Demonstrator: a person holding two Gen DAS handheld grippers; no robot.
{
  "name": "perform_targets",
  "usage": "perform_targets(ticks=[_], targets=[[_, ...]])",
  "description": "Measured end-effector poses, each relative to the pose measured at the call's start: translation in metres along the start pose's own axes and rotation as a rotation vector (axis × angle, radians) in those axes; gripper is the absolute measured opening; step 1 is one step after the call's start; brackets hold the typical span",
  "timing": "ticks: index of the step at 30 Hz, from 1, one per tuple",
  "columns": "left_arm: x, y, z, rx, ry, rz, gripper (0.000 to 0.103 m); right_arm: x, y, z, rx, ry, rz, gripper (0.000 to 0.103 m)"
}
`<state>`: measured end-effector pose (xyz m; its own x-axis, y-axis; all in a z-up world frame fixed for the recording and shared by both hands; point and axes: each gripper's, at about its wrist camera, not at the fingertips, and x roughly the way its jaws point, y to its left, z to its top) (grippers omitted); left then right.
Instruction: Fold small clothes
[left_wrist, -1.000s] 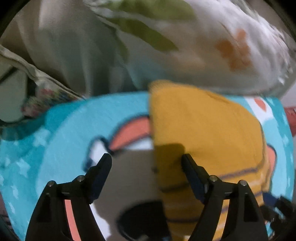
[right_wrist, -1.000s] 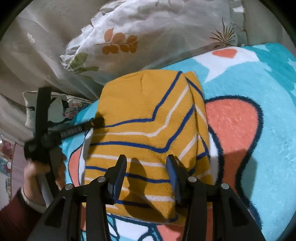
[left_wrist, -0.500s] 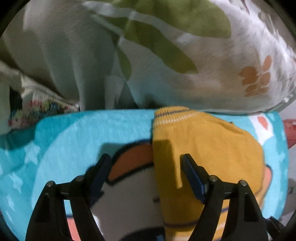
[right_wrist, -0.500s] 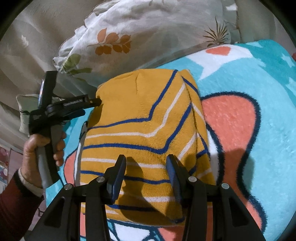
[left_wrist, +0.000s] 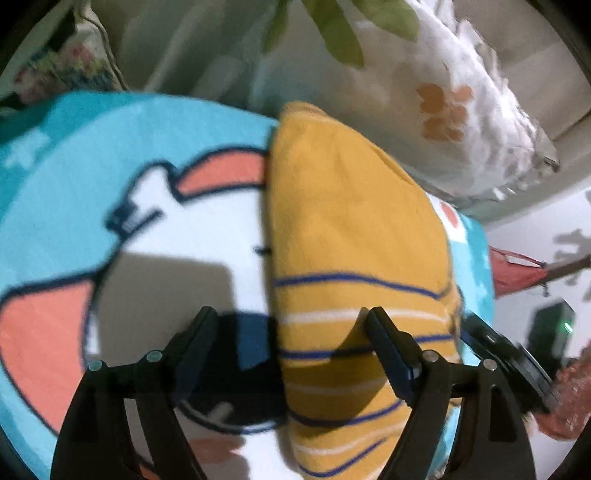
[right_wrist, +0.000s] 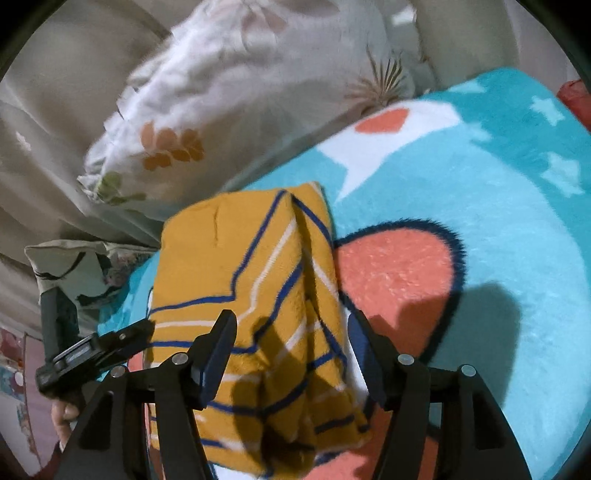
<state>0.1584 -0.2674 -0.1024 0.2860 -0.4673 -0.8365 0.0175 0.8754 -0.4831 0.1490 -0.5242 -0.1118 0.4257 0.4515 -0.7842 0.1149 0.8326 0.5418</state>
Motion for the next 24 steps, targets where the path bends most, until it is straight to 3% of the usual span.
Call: perform_targets(ticks=[5, 7, 9, 10, 11, 13, 16, 21, 23, 24], targets=[[0.025, -0.020, -0.019, 0.027, 0.082, -0.116, 0.087, 0.032, -0.009, 0.010, 0.015, 0.044, 0.040, 0.070], [0.028, -0.029, -0.025, 0.020, 0.057, -0.089, 0.089, 0.039, -0.013, 0.012, 0.031, 0.037, 0.076, 0.073], [0.026, -0.033, -0.027, 0.012, 0.044, -0.050, 0.077, 0.042, -0.014, 0.014, 0.045, 0.027, 0.094, 0.073], [0.022, -0.033, -0.027, 0.003, 0.037, -0.042, 0.060, 0.044, -0.014, 0.016, 0.065, 0.038, 0.115, 0.063], [0.014, -0.031, -0.026, 0.001, 0.028, -0.042, 0.045, 0.048, -0.014, 0.016, 0.085, 0.067, 0.151, 0.039], [-0.002, -0.030, -0.024, 0.008, 0.012, -0.051, 0.037, 0.050, -0.005, 0.014, 0.095, 0.089, 0.187, 0.035], [-0.032, -0.033, -0.025, 0.039, -0.034, 0.009, 0.036, 0.042, 0.020, 0.011, 0.057, 0.101, 0.271, 0.028], [-0.077, -0.014, -0.034, 0.041, -0.108, 0.120, 0.039, 0.037, 0.066, 0.004, -0.028, 0.109, 0.367, 0.027], [-0.076, 0.000, -0.037, 0.003, -0.101, 0.209, 0.051, 0.044, 0.070, -0.003, -0.049, 0.122, 0.352, 0.027], [-0.074, 0.009, -0.039, -0.017, -0.092, 0.245, 0.051, 0.050, 0.068, -0.005, -0.058, 0.133, 0.314, 0.028]])
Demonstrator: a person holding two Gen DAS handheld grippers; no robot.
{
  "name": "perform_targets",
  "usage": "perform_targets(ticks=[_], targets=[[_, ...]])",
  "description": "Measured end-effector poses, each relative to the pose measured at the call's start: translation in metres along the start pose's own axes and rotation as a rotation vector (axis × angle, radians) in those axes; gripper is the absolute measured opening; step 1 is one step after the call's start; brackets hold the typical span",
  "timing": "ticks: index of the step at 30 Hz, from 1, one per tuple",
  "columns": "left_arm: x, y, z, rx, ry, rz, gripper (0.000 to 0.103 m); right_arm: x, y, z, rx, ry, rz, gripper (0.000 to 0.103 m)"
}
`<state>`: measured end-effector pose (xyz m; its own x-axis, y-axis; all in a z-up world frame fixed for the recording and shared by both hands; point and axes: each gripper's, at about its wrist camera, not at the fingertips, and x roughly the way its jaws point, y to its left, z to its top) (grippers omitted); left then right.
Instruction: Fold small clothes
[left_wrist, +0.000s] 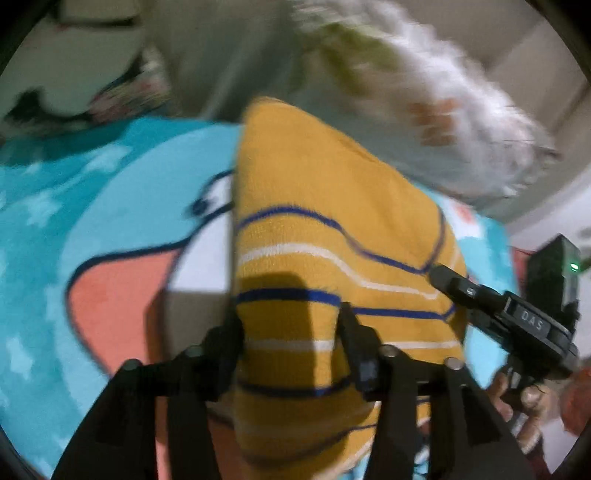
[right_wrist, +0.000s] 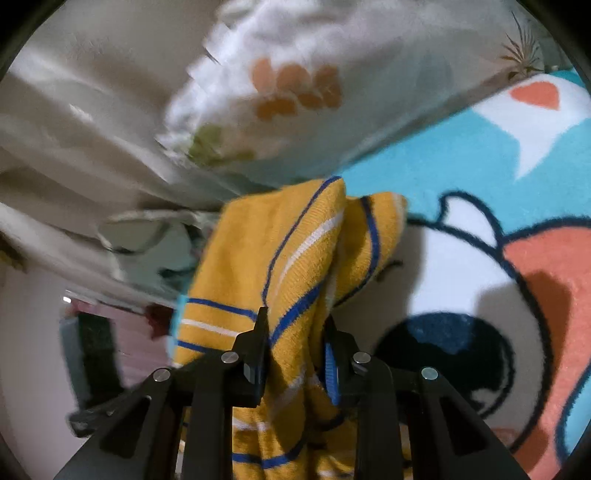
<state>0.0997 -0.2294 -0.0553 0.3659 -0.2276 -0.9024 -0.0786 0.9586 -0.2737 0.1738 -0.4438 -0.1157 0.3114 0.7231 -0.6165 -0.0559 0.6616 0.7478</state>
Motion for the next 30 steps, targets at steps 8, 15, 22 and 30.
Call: perform_targets(ticks=[8, 15, 22, 30], targets=[[-0.021, 0.031, -0.029, -0.129, -0.007, 0.011, 0.057, -0.023, 0.003, -0.010, -0.047, -0.056, -0.178, 0.030], [0.004, 0.006, -0.051, -0.085, 0.055, 0.089, 0.064, -0.019, 0.047, -0.029, -0.164, 0.013, -0.041, 0.030], [-0.010, -0.009, -0.065, -0.037, 0.029, 0.153, 0.068, -0.012, 0.020, -0.045, -0.129, 0.088, -0.170, 0.027], [-0.020, -0.039, -0.087, 0.020, -0.004, 0.218, 0.069, -0.013, 0.036, -0.068, -0.262, 0.126, -0.248, 0.037]])
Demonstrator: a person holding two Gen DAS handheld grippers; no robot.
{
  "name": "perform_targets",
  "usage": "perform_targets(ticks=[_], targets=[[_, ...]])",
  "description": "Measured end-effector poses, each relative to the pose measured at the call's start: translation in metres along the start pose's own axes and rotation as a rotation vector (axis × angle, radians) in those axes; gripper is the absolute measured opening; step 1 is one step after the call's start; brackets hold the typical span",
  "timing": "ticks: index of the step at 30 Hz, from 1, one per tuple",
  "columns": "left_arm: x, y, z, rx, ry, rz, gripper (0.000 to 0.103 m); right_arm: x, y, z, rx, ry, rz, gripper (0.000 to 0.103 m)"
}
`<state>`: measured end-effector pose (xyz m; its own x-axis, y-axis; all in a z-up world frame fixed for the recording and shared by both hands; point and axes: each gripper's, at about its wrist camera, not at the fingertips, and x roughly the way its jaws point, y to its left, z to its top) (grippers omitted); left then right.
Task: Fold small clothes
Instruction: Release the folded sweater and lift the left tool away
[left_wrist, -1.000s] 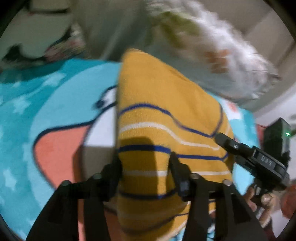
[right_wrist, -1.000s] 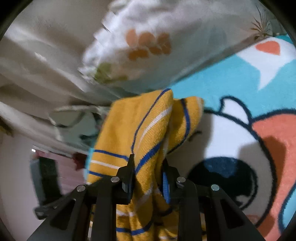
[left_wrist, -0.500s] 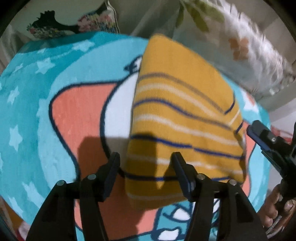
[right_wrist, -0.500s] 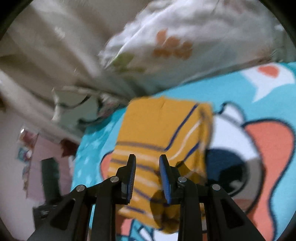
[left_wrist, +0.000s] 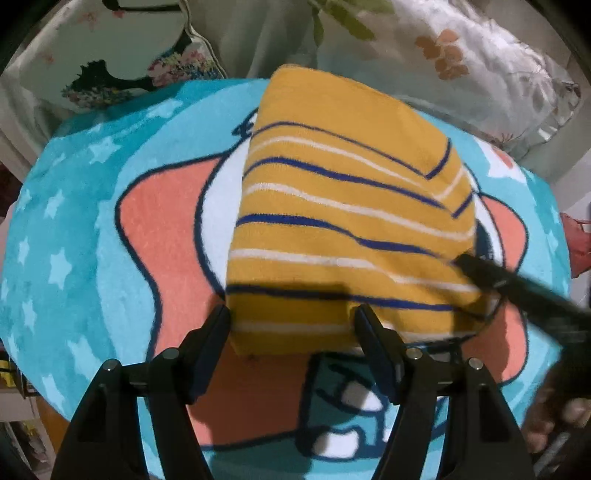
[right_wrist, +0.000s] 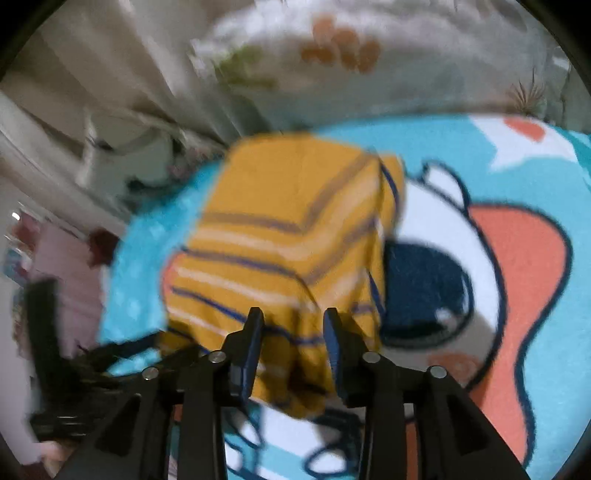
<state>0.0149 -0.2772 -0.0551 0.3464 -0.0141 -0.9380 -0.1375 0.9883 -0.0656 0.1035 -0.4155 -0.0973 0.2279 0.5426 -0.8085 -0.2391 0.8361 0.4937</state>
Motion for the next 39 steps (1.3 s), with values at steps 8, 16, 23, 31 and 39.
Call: perform_targets(ticks=[8, 16, 23, 31, 39], targets=[[-0.038, -0.008, -0.018, 0.036, -0.031, 0.106, 0.073, -0.023, -0.010, -0.040, 0.068, -0.135, -0.023, 0.053], [-0.041, -0.058, -0.026, 0.206, -0.016, 0.173, 0.073, -0.064, -0.066, -0.114, 0.232, -0.247, -0.050, 0.053], [-0.032, -0.100, -0.023, 0.345, -0.045, 0.166, 0.073, -0.088, -0.084, -0.148, 0.344, -0.366, -0.067, 0.055], [-0.026, -0.100, -0.016, 0.390, -0.063, 0.133, 0.073, -0.085, -0.079, -0.174, 0.408, -0.432, -0.092, 0.056], [-0.037, -0.056, -0.025, 0.391, -0.085, 0.032, 0.073, -0.091, -0.042, -0.171, 0.405, -0.475, -0.183, 0.056]])
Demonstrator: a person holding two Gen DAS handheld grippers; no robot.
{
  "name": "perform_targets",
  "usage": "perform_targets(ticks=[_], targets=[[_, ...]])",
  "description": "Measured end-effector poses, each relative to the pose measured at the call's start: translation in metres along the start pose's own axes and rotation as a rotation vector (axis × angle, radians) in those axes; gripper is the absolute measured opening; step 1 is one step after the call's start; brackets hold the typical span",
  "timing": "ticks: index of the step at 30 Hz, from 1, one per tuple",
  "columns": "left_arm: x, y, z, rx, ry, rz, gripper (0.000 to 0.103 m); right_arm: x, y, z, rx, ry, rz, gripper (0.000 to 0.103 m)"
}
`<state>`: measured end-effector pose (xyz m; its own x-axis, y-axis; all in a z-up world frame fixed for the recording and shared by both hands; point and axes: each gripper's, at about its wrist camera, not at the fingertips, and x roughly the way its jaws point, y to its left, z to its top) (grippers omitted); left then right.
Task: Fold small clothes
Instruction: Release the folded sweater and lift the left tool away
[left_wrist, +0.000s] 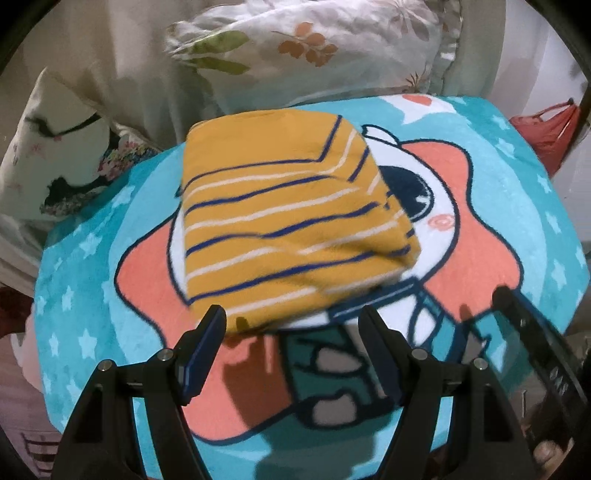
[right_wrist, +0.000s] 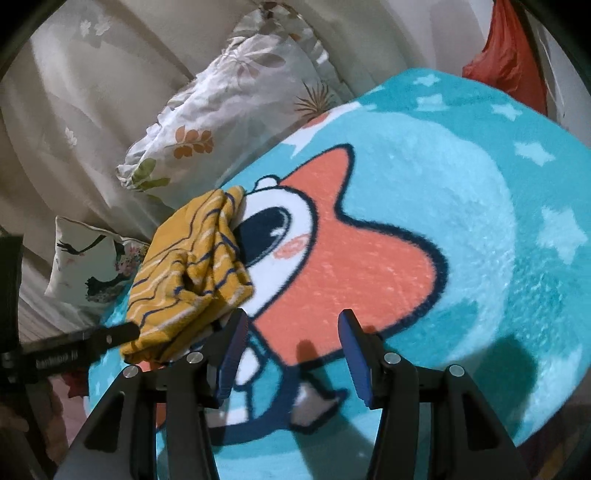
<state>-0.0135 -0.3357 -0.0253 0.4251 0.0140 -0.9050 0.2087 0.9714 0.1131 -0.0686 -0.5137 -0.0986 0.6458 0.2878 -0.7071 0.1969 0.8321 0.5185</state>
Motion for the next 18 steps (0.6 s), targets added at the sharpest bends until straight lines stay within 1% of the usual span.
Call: perform_targets(ticks=[3, 4, 7, 9, 13, 16, 17, 18], targets=[[-0.009, 0.029, -0.014, -0.035, -0.012, -0.025, 0.073, -0.003, 0.024, -0.001, -0.032, -0.004, -0.025, 0.056], [-0.013, 0.040, -0.018, -0.061, -0.023, -0.041, 0.073, -0.004, 0.034, -0.001, -0.043, -0.003, -0.029, 0.056], [-0.025, 0.066, -0.027, -0.107, -0.066, -0.063, 0.073, -0.004, 0.065, -0.004, -0.076, 0.004, -0.016, 0.058], [-0.037, 0.080, -0.031, -0.118, -0.119, -0.059, 0.074, -0.006, 0.079, -0.006, -0.093, -0.001, -0.028, 0.058], [-0.058, 0.097, -0.034, -0.134, -0.223, -0.053, 0.079, -0.016, 0.108, -0.011, -0.136, -0.008, -0.060, 0.059], [-0.077, 0.110, -0.035, -0.157, -0.332, -0.055, 0.083, -0.023, 0.126, -0.011, -0.181, -0.017, -0.102, 0.059], [-0.086, 0.116, -0.035, -0.165, -0.385, -0.046, 0.085, -0.025, 0.131, -0.011, -0.192, -0.019, -0.117, 0.060], [-0.093, 0.118, -0.036, -0.169, -0.419, -0.037, 0.091, -0.027, 0.135, -0.010, -0.201, -0.020, -0.129, 0.060]])
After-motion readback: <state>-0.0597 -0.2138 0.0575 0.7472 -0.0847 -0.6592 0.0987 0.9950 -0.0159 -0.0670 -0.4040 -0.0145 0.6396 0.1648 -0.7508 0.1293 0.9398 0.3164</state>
